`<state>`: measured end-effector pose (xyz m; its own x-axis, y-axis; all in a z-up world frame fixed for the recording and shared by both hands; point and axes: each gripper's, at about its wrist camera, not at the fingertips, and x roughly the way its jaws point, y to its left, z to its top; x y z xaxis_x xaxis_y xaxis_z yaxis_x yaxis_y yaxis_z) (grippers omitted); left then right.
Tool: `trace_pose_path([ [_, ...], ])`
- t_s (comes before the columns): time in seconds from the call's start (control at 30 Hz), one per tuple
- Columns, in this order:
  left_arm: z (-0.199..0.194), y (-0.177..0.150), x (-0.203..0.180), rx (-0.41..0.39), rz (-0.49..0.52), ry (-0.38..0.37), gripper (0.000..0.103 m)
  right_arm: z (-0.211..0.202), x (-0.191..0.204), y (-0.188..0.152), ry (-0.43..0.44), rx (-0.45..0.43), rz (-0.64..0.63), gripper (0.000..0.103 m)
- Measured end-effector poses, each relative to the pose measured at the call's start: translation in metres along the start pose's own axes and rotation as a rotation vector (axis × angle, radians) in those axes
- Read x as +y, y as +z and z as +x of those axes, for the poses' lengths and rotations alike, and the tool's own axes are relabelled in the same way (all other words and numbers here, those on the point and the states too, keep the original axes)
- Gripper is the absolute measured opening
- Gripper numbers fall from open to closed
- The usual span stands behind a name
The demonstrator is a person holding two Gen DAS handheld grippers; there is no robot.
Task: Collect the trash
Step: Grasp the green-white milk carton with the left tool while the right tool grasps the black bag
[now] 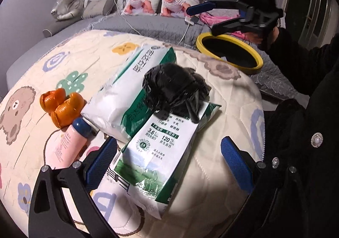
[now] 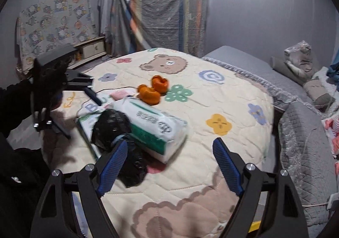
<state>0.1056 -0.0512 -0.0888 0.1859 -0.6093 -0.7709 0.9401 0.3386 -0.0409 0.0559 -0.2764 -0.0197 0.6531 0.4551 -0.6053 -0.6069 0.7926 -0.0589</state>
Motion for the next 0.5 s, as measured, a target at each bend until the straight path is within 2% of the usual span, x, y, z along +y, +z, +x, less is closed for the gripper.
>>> trace_pose_path([
  [0.1, 0.005, 0.0, 0.001, 0.018, 0.009, -0.008, 0.094, 0.008, 0.026, 0.004, 0.054, 0.033, -0.091, 0.073],
  [0.23, 0.008, 0.0, 0.006, 0.025, 0.0, -0.018, 0.094, 0.027, 0.049, 0.009, 0.135, 0.091, -0.13, 0.067],
  [0.37, 0.015, 0.002, 0.013, 0.035, -0.021, -0.024, 0.093, 0.054, 0.06, 0.01, 0.155, 0.153, -0.138, 0.065],
  [0.5, 0.022, 0.003, 0.016, 0.053, -0.019, -0.033, 0.085, 0.072, 0.065, 0.013, 0.173, 0.187, -0.124, 0.064],
])
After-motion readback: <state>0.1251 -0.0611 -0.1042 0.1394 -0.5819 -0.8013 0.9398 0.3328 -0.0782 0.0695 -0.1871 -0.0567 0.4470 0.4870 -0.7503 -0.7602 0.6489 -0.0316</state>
